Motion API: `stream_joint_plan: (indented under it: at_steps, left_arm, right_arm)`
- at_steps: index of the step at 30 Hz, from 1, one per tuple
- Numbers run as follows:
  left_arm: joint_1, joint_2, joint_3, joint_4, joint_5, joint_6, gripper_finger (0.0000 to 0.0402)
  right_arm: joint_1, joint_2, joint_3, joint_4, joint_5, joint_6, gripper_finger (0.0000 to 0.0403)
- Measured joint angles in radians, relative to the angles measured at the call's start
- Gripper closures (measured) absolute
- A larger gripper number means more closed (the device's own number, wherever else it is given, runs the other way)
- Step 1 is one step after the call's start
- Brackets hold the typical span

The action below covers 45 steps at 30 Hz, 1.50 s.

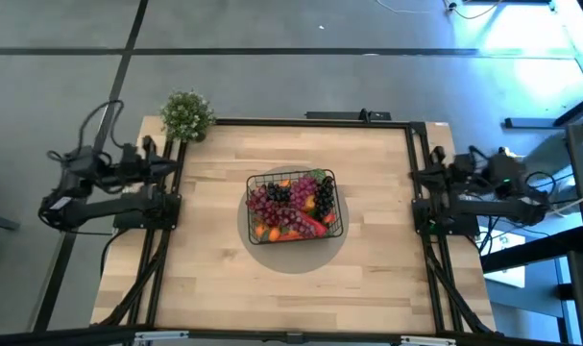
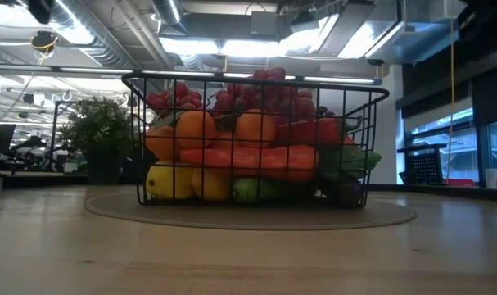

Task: Build produce basket
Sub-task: Return to Home Position

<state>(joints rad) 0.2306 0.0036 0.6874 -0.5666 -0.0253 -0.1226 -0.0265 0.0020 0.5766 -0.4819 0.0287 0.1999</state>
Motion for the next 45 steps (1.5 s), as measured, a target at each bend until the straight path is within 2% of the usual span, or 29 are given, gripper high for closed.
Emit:
stream_joint_plan:
  at_steps: [5,8,12,23,31,34,38,45]
  left_arm:
    - [0.000,0.000,-0.166,0.197,0.001,0.023,0.0401]
    - [0.000,0.000,-0.257,0.266,0.017,-0.010,0.0401]
    - [0.000,0.000,-0.363,0.358,0.017,-0.044,0.0401]
    - [0.000,0.000,-0.546,0.519,0.020,-0.084,0.0401]
    - [0.000,0.000,-0.640,0.522,0.017,-0.085,0.0401]
    - [0.001,0.002,-0.679,0.585,0.028,-0.066,0.0401]
    - [0.000,0.000,-0.679,0.592,0.069,-0.006,0.0401]
    - [0.000,0.000,-0.679,0.590,0.071,-0.005,0.0401]
  right_arm:
    - [0.000,0.000,-0.165,0.174,-0.005,0.000,0.0403]
    - [0.000,0.000,-0.262,0.301,-0.055,0.001,0.0403]
    - [0.000,0.000,-0.366,0.414,-0.058,0.003,0.0403]
    - [0.000,0.000,-0.568,0.611,-0.058,-0.026,0.0403]
    - [-0.001,0.002,-0.570,0.598,-0.103,-0.078,0.0403]
    - [-0.001,0.002,-0.570,0.598,-0.102,-0.075,0.0403]
    - [-0.001,0.002,-0.570,0.598,-0.102,-0.054,0.0403]
    - [-0.001,0.002,-0.569,0.584,-0.102,-0.052,0.0403]
